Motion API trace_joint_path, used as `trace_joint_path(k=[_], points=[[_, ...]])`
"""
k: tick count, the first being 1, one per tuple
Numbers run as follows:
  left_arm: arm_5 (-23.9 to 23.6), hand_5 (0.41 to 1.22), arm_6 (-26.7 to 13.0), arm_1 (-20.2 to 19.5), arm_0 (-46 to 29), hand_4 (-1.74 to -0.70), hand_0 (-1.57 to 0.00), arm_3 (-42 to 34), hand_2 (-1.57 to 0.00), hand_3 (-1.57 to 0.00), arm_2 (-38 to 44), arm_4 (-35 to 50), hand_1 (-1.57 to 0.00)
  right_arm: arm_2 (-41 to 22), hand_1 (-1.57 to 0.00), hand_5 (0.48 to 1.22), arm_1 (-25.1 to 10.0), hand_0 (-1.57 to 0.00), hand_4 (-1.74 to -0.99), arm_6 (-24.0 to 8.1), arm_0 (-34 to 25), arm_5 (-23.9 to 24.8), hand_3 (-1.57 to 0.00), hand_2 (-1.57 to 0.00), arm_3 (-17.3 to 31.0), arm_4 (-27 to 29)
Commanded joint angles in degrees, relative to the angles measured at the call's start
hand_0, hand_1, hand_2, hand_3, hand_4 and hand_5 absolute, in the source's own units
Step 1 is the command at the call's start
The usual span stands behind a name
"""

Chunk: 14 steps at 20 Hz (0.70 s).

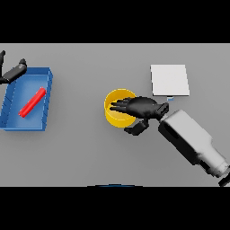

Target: Pick up the red beaker and tilt it to pour out 1 green nut into yellow bowl. Pick up the yellow bowl and place it on the metallic measuring scale.

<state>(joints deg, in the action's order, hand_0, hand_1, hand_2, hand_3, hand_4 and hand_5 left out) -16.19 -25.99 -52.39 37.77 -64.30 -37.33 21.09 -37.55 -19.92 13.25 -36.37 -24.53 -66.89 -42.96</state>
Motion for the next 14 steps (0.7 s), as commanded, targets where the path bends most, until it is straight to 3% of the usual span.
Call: trace_joint_path(k=[1,4,5,8,10,11,14], points=[[-0.41,0.729,-0.11,-0.39,-0.64,-0.79,0.0,-1.33,0.0,0.0,-0.19,0.02,0.0,-0.2,0.0,0.721,-0.08,0.0,-1.289,0.93,0.17,0.42,-0.04,-0.02,0.01,-0.11],[-0.46,0.732,-1.54,-0.28,-0.31,-0.79,0.0,-1.21,0.0,0.0,-0.47,-0.11,0.0,0.17,-0.01,0.8,1.18,0.0,-1.333,-0.71,-0.07,0.43,-0.12,-0.08,1.1,0.18],[-0.5,0.73,-1.32,0.26,-0.03,-0.8,0.0,-1.05,0.0,0.0,-0.39,0.05,0.0,0.21,-0.07,0.838,1.43,-0.07,-1.365,-0.96,-0.08,-0.06,-0.18,-0.14,0.65,0.52],[-0.66,0.729,-1.06,-0.38,-0.5,-0.79,0.0,-2.05,0.0,0.0,-0.39,0.08,0.0,-0.49,-0.38,0.999,1.5,-0.47,-1.479,-1.51,-0.79,-0.37,-0.42,-0.38,1.08,-0.41],[-0.68,0.732,-1.7,-0.38,-0.2,-0.79,0.0,-1.88,0.0,0.0,-0.52,-0.14,0.0,-0.61,-0.65,1.079,1.13,-0.78,-1.469,-0.01,-0.73,-0.4,-0.83,-0.59,1.31,-0.3],[-0.67,0.733,-0.88,-0.28,-0.42,-0.79,0.0,-1.64,0.0,0.0,-0.29,0.04,0.0,-0.58,-0.81,1.108,1.12,-0.94,-1.521,-0.3,-0.49,-0.65,-0.98,-0.79,1.0,0.01],[-0.03,0.735,-0.96,-0.43,0.09,-0.79,0.0,-1.04,0.0,0.0,-0.04,0.23,0.0,-0.87,-1.18,1.163,0.63,-1.25,-1.621,0.17,-0.47,-1.08,-1.05,-1.17,0.57,0.51]])
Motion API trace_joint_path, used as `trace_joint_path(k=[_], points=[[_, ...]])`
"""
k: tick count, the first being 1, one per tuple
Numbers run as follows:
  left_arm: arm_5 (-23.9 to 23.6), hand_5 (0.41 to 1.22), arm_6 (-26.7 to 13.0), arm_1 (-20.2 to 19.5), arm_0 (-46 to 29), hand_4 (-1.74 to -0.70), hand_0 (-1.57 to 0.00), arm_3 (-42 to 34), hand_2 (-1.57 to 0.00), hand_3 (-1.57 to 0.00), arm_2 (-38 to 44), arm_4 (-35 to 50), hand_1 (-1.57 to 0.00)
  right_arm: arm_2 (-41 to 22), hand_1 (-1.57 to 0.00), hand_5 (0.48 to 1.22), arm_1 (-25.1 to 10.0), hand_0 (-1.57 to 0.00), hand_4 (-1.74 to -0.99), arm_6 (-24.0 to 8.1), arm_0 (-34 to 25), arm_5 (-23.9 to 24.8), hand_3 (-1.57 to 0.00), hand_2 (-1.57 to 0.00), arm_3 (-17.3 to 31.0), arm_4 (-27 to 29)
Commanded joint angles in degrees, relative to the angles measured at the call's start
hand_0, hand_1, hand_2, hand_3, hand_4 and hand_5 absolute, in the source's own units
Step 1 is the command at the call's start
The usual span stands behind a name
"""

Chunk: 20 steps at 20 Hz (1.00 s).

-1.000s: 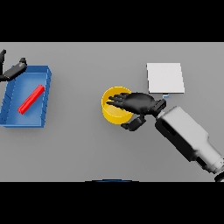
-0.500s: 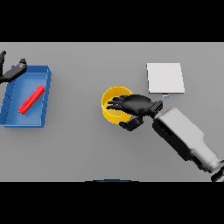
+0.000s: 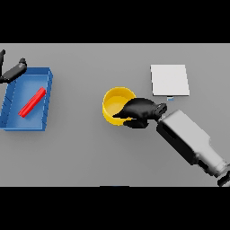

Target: Pick up the red beaker and tilt it to pour out 1 green nut into yellow bowl. Pick up the yellow bowl and place it on the metallic measuring scale.

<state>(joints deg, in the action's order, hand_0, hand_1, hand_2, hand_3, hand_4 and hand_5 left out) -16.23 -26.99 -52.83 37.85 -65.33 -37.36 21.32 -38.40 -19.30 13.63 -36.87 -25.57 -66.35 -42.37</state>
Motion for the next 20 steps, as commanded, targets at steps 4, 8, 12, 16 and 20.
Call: trace_joint_path(k=[4,8,12,16,20], points=[[-0.39,0.727,0.34,0.29,-0.19,-0.79,0.0,-0.68,0.0,0.0,-0.29,-0.19,0.0,0.27,-1.41,1.197,-0.78,-1.44,-1.683,-2.65,0.26,-1.23,-1.15,-1.41,-2.2,0.4],[-0.3,0.727,0.87,0.39,-0.35,-0.78,0.0,0.74,0.0,0.0,-0.25,-0.51,0.0,2.06,-1.51,1.211,-2.74,-1.52,-1.711,-4.24,-0.73,-3.92,-1.35,-1.5,-5.53,2.87],[-0.39,0.733,1.12,0.02,-0.28,-0.79,0.0,0.18,0.0,0.0,-0.05,-0.46,0.0,3.28,-1.54,1.217,-5.52,-1.55,-1.721,-5.49,-1.4,-5.65,-1.33,-1.54,-9.3,4.48],[-0.42,0.737,1.74,-0.43,-0.35,-0.8,0.0,-0.67,0.0,0.0,0.44,0.08,0.0,3.96,-1.55,1.218,-5.57,-1.56,-1.724,-8.09,-3.21,-7.57,-1.35,-1.56,-9.25,5.5],[0.17,0.748,1.43,-0.88,-0.18,-0.79,0.0,0.28,0.0,0.0,0.44,-0.2,0.0,5.73,-1.53,1.22,-7.33,-1.47,-1.723,-9.21,-4.54,-6.18,-1.28,-1.57,-8.38,5.63]])
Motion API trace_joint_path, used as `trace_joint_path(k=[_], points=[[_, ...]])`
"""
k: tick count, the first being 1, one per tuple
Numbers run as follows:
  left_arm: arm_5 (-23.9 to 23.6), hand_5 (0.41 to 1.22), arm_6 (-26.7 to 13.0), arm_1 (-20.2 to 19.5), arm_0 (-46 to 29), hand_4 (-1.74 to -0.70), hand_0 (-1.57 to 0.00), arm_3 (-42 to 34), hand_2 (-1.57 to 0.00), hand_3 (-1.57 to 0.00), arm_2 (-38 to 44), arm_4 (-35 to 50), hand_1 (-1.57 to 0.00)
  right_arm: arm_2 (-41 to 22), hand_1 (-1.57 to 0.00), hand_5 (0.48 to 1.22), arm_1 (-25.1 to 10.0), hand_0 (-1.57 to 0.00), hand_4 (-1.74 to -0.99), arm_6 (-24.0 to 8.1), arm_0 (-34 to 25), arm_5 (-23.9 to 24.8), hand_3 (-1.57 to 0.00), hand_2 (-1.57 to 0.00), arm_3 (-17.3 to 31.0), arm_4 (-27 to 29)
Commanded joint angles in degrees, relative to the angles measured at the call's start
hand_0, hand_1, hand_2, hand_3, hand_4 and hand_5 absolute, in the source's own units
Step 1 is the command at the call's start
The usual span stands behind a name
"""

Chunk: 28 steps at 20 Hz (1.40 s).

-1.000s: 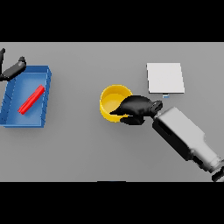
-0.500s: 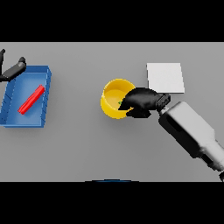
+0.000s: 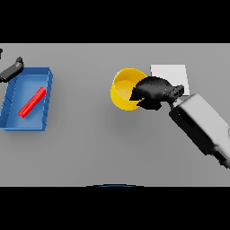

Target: Pick up the red beaker and tilt it to pour out 1 green nut into yellow bowl. Pick up the yellow bowl and place it on the metallic measuring scale.

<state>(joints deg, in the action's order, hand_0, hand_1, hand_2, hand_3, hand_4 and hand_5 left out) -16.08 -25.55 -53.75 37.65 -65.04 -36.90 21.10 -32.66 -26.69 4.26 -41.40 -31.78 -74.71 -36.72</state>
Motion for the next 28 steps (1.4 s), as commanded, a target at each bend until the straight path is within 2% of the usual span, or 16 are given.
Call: trace_joint_path(k=[1,2,3,5,6,8,12,13,14,15,16,20,21,28], points=[[0.15,0.751,-0.31,-0.1,0.1,-0.79,0.0,0.36,0.0,0.0,-0.05,-0.12,0.0,0.69,-1.54,1.22,-0.39,-1.49,-1.723,-0.83,-0.89,0.12,-1.3,-1.57,0.39,0.08],[0.28,0.753,-0.3,-0.06,0.34,-0.79,0.0,0.22,0.0,0.0,0.07,0.02,0.0,0.97,-1.55,1.22,-1.0,-1.51,-1.723,-0.79,-1.39,1.25,-1.32,-1.57,1.75,-0.52],[0.25,0.754,-0.07,0.35,0.55,-0.79,0.0,0.23,0.0,0.0,-0.12,-0.13,0.0,1.61,-1.55,1.22,-1.11,-1.52,-1.724,-2.21,-2.42,1.16,-1.34,-1.57,3.46,-0.41],[0.22,0.754,0.15,0.36,0.29,-0.8,0.0,0.08,0.0,0.0,0.55,0.74,0.0,1.95,-1.56,1.221,-2.9,-1.54,-1.726,0.0,-2.97,2.92,-1.41,-1.57,5.38,-0.77],[-0.13,0.755,-0.36,0.37,0.15,-0.8,0.0,-0.08,0.0,0.0,0.46,0.67,0.0,2.28,-1.56,1.221,-3.08,-1.54,-1.726,-0.79,-3.27,3.15,-1.42,-1.57,5.88,-0.52],[0.28,0.755,-0.3,-0.04,0.33,-0.8,0.0,0.78,0.0,0.0,0.55,0.39,0.0,2.97,-1.56,1.221,-4.24,-1.55,-1.725,0.07,-4.78,3.97,-1.38,-1.57,9.07,-0.72],[0.46,0.753,-0.55,0.4,0.45,-0.8,0.0,0.69,0.0,0.0,0.3,0.37,0.0,2.93,-1.57,1.221,-5.26,-1.56,-1.723,1.69,-5.2,5.73,-1.27,-1.57,12.34,-0.76],[0.5,0.752,-0.42,-0.32,-0.29,-0.81,0.0,0.27,0.0,0.0,0.87,1.07,0.0,2.83,-1.55,1.221,-5.34,-1.57,-1.725,1.6,-5.29,5.61,-1.33,-1.57,12.36,-0.62],[-0.24,0.755,-1.1,-0.3,-0.52,-0.81,0.0,-1.0,0.0,0.0,0.68,1.08,0.0,3.29,-1.53,1.221,-5.49,-1.57,-1.726,1.97,-5.3,6.73,-1.38,-1.57,15.12,-0.94],[-0.44,0.759,-1.2,-0.32,-0.7,-0.82,0.0,-1.2,0.0,0.0,0.77,1.25,0.0,3.86,-1.5,1.221,-5.5,-1.56,-1.727,0.24,-5.8,8.3,-1.42,-1.55,18.16,-1.53],[-0.99,0.762,-1.53,-0.28,-0.58,-0.82,0.0,-1.57,0.0,0.0,0.79,1.15,0.0,4.06,-1.46,1.221,-5.35,-1.54,-1.727,-0.01,-5.89,9.22,-1.45,-1.53,20.44,-1.62],[-1.01,0.771,-3.17,-1.07,-0.97,-0.83,0.0,-2.51,0.0,0.0,0.46,1.04,0.0,4.19,-1.38,1.221,-5.19,-1.51,-1.729,2.81,-6.49,12.08,-1.52,-1.47,26.37,-1.68],[-1.22,0.772,-3.44,-0.61,-0.62,-0.84,0.0,-2.62,0.0,0.0,0.45,1.16,0.0,4.04,-1.37,1.221,-4.72,-1.51,-1.73,1.77,-7.08,12.48,-1.53,-1.45,28.04,-2.08],[-0.93,0.776,-3.94,-0.92,-0.44,-0.84,0.0,-2.02,0.0,0.0,0.57,1.13,0.0,3.47,-1.21,1.221,-4.37,-1.4,-1.73,3.62,-8.69,13.39,-1.56,-1.32,33.22,-2.16]])
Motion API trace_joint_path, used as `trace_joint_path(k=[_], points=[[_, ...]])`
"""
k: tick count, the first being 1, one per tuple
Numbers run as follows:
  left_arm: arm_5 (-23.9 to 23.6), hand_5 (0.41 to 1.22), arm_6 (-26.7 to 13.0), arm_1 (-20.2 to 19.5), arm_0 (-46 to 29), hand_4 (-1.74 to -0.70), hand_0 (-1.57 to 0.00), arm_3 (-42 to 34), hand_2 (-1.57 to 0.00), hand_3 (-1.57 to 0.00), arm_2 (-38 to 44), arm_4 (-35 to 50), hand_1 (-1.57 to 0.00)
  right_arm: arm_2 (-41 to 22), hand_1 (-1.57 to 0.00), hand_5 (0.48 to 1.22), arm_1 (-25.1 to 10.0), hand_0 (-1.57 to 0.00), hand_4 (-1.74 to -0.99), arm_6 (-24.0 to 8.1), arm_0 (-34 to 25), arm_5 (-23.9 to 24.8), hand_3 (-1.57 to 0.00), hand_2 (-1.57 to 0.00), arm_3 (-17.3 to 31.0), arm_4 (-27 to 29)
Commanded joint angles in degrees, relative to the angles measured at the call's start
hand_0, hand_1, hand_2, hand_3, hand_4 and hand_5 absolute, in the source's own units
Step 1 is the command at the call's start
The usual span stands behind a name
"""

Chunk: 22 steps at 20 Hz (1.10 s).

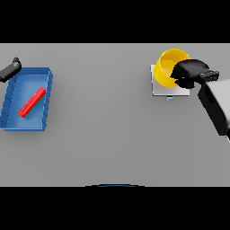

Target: Pick up the red beaker and tilt it to pour out 1 green nut into yellow bowl. Pick up the yellow bowl and place it on the metallic measuring scale.

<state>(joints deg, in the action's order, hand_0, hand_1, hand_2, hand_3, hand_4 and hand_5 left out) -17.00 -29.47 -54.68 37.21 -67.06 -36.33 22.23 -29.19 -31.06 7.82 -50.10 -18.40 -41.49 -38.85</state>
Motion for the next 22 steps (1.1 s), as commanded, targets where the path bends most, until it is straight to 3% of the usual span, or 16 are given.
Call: trace_joint_path(k=[1,2,3,4,7,10,12,15,22], points=[[0.08,0.772,0.25,-0.23,-0.38,-0.84,0.0,-0.22,0.0,0.0,0.15,0.26,0.0,0.13,-1.22,1.221,0.1,-1.4,-1.73,0.25,-0.35,0.34,-1.56,-1.36,1.0,0.0],[0.6,0.771,0.64,0.11,0.07,-0.84,0.0,0.8,0.0,0.0,0.15,0.12,0.0,0.2,-1.23,1.221,0.53,-1.42,-1.728,-0.18,-0.1,0.46,-1.54,-1.4,1.42,0.27],[0.7,0.772,1.27,0.3,0.01,-0.84,0.0,0.92,0.0,0.0,0.2,0.18,0.0,0.33,-1.18,1.221,0.74,-1.4,-1.67,-0.03,-0.12,-0.05,-1.54,-1.29,1.14,0.68],[0.29,0.773,0.82,0.5,0.22,-0.84,0.0,0.86,0.0,0.0,0.03,-0.07,0.0,0.56,-1.15,1.221,0.71,-1.41,-1.644,-0.17,-0.34,-0.41,-1.39,-1.18,1.46,0.75],[0.64,0.771,1.71,0.78,-0.03,-0.85,0.0,1.79,0.0,0.0,0.44,0.38,0.0,1.27,-0.78,1.037,1.15,-1.05,-1.58,-1.88,-0.47,-2.06,-0.98,-0.78,2.17,1.78],[0.17,0.766,0.58,0.47,0.0,-0.85,0.0,0.39,0.0,0.0,0.04,0.14,0.0,1.32,-0.52,0.923,1.05,-0.71,-1.54,-2.55,-0.05,-3.81,-0.72,-0.52,1.06,2.47],[0.63,0.766,0.79,0.42,0.65,-0.85,0.0,0.35,0.0,0.0,0.2,0.26,0.0,1.81,-0.35,0.881,1.25,-0.46,-1.514,-3.31,-0.53,-4.71,-0.61,-0.4,1.55,2.97],[1.16,0.771,1.04,0.43,0.89,-0.85,0.0,1.2,0.0,0.0,0.63,0.61,0.0,1.29,-0.18,0.836,1.27,-0.24,-1.471,-3.5,-0.47,-4.48,-0.47,-0.26,2.24,2.25],[-0.68,0.768,-0.35,0.15,0.05,-0.85,0.0,-1.14,0.0,0.0,-0.11,-0.02,0.0,0.06,-0.04,0.796,-0.07,-0.05,-1.414,-1.42,0.21,-4.58,-0.26,-0.06,1.85,1.2]])
